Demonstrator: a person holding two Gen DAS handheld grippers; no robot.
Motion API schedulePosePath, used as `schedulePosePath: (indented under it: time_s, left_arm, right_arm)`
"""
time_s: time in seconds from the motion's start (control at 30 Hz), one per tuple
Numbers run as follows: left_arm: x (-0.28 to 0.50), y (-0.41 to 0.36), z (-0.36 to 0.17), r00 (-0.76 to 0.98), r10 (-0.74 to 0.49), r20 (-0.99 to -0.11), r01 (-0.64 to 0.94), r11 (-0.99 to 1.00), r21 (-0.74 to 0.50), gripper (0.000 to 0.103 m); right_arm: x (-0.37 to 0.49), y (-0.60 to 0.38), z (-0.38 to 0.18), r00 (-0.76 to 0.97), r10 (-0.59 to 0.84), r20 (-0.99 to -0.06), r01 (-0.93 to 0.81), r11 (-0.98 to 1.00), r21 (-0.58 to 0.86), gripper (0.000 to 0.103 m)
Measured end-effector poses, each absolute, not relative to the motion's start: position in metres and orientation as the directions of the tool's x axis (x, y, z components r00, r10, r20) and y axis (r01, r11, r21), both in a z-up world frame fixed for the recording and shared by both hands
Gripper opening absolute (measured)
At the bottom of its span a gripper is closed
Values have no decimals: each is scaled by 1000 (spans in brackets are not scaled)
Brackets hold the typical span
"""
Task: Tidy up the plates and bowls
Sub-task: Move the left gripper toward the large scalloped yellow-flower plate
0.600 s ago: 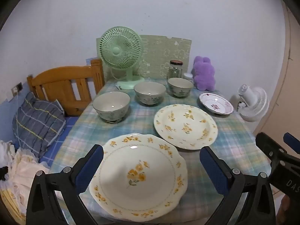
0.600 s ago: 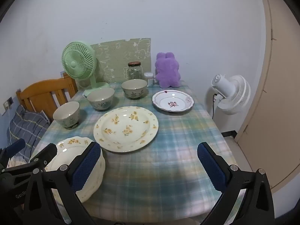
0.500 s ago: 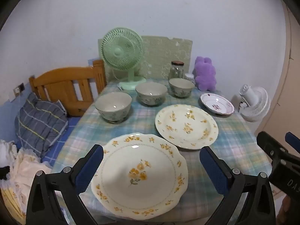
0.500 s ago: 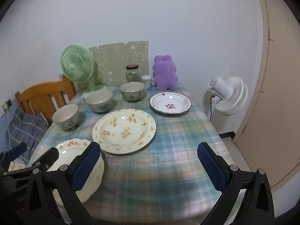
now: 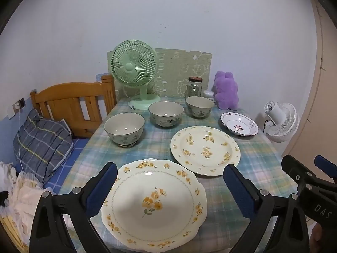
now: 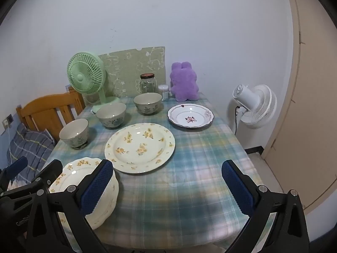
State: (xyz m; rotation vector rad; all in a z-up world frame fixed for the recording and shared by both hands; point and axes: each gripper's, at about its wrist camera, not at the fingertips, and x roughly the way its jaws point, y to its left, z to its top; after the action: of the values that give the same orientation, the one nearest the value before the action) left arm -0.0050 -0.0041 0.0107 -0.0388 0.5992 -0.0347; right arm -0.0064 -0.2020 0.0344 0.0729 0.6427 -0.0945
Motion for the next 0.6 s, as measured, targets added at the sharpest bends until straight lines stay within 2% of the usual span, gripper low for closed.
schedulePosePath:
  time_s: [0.6]
  left_arm:
    - [-8, -5, 13, 834, -40, -551, 24, 999, -36, 101]
  right_arm:
    - [-6, -205, 35, 795, -84, -601, 121, 992, 22, 103]
